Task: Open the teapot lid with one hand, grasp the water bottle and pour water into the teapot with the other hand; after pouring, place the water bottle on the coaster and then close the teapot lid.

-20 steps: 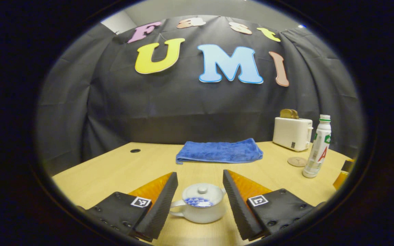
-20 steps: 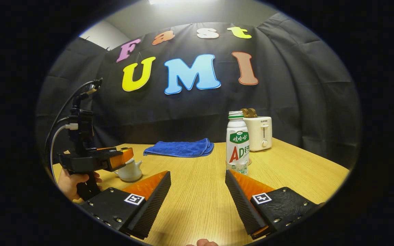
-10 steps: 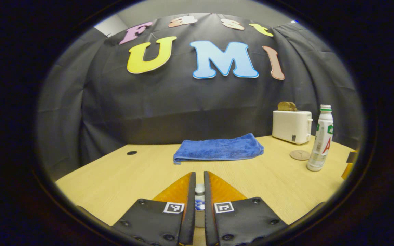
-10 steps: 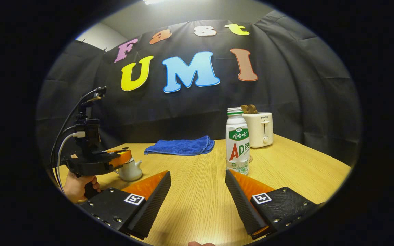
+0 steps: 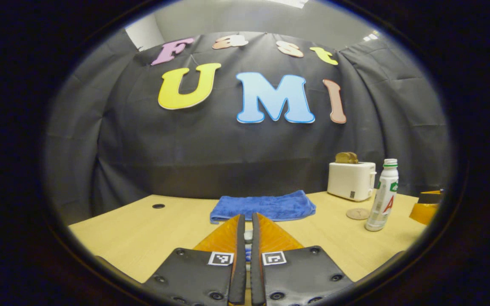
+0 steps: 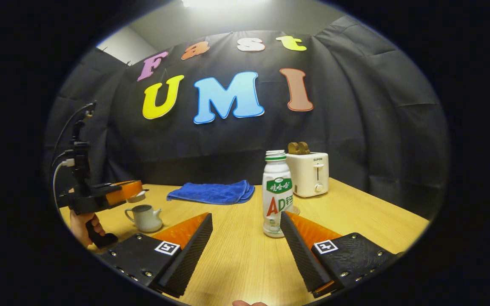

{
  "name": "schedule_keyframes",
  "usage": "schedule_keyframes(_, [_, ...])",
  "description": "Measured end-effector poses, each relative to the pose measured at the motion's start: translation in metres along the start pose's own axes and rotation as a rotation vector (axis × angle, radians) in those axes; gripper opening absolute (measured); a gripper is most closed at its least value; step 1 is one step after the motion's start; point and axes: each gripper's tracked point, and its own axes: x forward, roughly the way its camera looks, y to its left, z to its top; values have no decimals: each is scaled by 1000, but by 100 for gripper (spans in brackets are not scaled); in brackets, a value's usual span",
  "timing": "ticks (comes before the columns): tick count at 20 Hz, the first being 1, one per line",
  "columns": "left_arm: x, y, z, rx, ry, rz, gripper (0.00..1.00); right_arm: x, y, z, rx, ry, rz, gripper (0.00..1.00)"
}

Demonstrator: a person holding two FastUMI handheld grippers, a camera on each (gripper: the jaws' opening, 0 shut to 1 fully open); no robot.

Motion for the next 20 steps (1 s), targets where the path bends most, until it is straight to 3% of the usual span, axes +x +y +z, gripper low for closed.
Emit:
schedule_keyframes(5, [-37,-6,37,-19,-75,-40,14,36,-32,12,-44,-12,-90,99])
schedule_keyframes(6, [-44,-7,42,-23,-81,-47,10,45,-34,13,-67,-9,-99,99])
schedule_keyframes(8, [-56,-12,48,-35,-91,-68,14,64,-38,7,-101,13,-119,99])
schedule_keyframes(9, [-62,-14,49,-35,-89,-76,10,73,-39,1,-104,37,-122,99])
schedule_keyframes(10, [-69,-13,47,-37,-83,-71,14,80,-41,-4,-98,58,-130,99])
schedule_keyframes(13, [-93,-18,33,-69,-59,-86,10,96,-45,-12,-77,87,-138,99])
schedule_keyframes(14, [-101,-17,30,-72,-50,-91,15,100,-45,-15,-81,96,-139,99])
schedule_keyframes(15, [-108,-13,29,-71,-48,-88,10,103,-46,-19,-91,108,-140,99])
schedule_keyframes(16, [-114,-10,30,-68,-52,-83,14,106,-47,-22,-102,115,-147,99])
schedule_keyframes(20, [-132,-13,20,-87,-37,-104,14,119,-50,-27,-128,124,-157,99])
